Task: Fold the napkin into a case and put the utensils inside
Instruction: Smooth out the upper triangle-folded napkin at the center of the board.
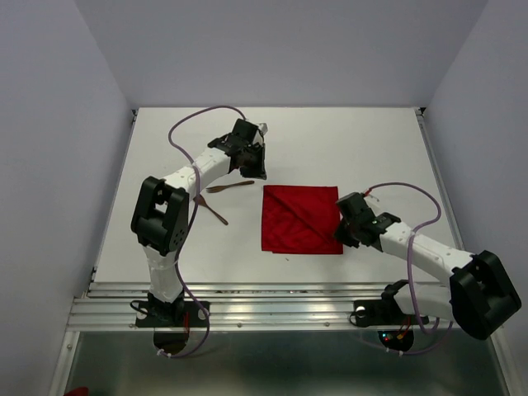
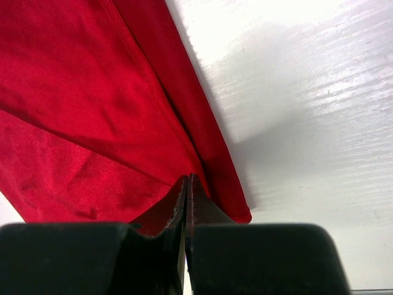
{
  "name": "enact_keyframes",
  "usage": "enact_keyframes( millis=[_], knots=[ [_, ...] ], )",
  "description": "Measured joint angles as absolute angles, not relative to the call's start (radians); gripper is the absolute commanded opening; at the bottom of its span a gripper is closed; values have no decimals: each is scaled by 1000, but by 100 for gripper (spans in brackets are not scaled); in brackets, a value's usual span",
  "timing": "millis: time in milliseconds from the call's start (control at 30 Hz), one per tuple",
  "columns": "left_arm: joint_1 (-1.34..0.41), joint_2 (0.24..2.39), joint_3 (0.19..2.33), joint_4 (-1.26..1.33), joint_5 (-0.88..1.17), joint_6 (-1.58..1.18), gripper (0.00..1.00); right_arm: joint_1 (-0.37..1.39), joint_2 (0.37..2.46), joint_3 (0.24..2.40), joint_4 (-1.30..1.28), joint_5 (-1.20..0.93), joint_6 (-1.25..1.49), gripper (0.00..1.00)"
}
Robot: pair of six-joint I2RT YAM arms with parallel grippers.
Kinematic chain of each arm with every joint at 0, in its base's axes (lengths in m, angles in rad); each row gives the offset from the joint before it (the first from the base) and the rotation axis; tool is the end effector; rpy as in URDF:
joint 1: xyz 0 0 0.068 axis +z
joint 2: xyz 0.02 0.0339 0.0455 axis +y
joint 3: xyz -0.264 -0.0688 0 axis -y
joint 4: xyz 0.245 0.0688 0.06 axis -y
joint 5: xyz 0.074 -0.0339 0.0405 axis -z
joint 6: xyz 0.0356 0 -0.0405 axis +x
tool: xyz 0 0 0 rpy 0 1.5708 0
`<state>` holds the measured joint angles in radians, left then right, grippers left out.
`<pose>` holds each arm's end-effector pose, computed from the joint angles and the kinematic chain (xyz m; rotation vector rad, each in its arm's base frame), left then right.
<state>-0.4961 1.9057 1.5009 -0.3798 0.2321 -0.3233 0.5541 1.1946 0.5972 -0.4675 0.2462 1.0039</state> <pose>0.3764 -0.2131 0.2447 0.3264 2.4086 -0.6606 0.1848 0.1041 0.1759 0.6615 2.5182 0.2435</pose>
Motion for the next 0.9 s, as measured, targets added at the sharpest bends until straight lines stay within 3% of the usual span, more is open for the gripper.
enact_keyframes(
  millis=[700,900],
  knots=[
    [-496,1870,1465,-395,240,-326,0,577,1096,554,-515,223,1044,1],
    [-497,1854,1458,-391,258,-327,0,577,1161,520,-490,220,1047,1]
  ],
)
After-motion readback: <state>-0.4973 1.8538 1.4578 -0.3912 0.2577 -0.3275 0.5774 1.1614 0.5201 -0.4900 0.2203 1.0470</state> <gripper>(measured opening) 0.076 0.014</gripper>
